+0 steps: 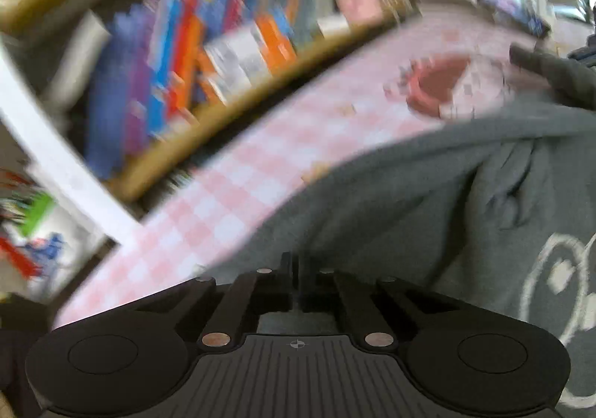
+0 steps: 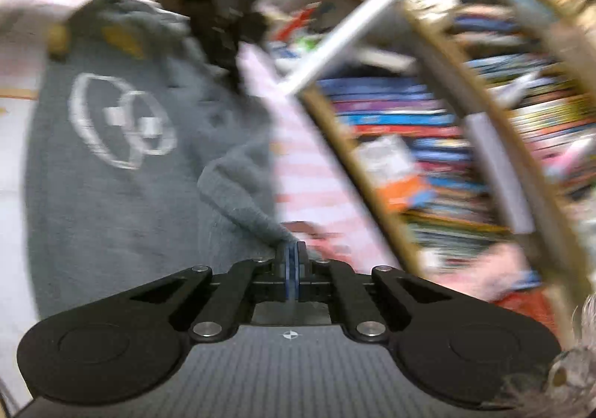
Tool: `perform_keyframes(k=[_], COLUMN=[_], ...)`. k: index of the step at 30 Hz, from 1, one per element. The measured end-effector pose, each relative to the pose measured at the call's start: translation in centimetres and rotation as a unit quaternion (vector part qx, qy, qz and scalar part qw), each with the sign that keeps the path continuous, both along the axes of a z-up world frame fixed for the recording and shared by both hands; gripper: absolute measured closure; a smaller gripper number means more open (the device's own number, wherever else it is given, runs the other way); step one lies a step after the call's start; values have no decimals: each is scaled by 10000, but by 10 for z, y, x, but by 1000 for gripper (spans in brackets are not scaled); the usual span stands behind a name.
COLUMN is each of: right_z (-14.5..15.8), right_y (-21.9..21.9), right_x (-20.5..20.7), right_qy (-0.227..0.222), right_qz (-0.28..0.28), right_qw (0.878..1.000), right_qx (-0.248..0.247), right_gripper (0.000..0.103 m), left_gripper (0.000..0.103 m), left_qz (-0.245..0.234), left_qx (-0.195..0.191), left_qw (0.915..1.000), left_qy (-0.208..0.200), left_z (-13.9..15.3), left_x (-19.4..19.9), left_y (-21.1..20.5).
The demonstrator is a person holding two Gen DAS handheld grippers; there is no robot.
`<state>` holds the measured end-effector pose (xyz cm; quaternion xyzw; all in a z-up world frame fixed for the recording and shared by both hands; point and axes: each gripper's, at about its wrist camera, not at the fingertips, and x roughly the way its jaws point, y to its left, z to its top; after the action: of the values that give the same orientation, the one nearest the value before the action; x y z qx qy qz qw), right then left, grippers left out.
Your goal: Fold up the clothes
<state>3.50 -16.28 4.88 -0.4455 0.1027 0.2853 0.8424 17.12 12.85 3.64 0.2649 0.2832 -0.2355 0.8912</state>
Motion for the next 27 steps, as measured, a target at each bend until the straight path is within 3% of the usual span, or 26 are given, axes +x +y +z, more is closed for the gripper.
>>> perform_keyframes(k=[4, 7, 9, 15, 20, 25, 27], right_z=[15, 15, 5, -20, -8, 1, 7], right_y=[-29, -54, -68, -92, -90, -77, -73], right_x=[-24, -47, -62, -89, -90, -80, -71], right_qy=[-540, -497, -225, 578, 739, 592, 582], right_qz=[-499, -735, -884, -1309, -1287, -1073, -983], right_qw=[9967, 9941, 9934, 9830, 9760, 9848, 9871], right_qx=[348, 618, 692, 1146, 1596, 1229, 1119], right_gripper=[101, 102, 102, 101, 101, 101, 96], left_gripper=[103, 103, 103, 98, 96, 91, 86], left_qz=[13, 22, 28, 12, 178, 118, 151], left_qx=[-408, -712, -913, -739, -937, -683, -508], left_qw=[9965, 9892, 9822, 9905, 9876, 9887, 9905], left_qy=[-734, -1281, -1643, -1158, -1250, -1329, -1268], left_z=[28, 50, 64, 34, 36, 40, 41], left_x=[-81, -142, -182, -231, -225, -196, -173], left_y=[10, 17, 22, 18, 21, 14, 14])
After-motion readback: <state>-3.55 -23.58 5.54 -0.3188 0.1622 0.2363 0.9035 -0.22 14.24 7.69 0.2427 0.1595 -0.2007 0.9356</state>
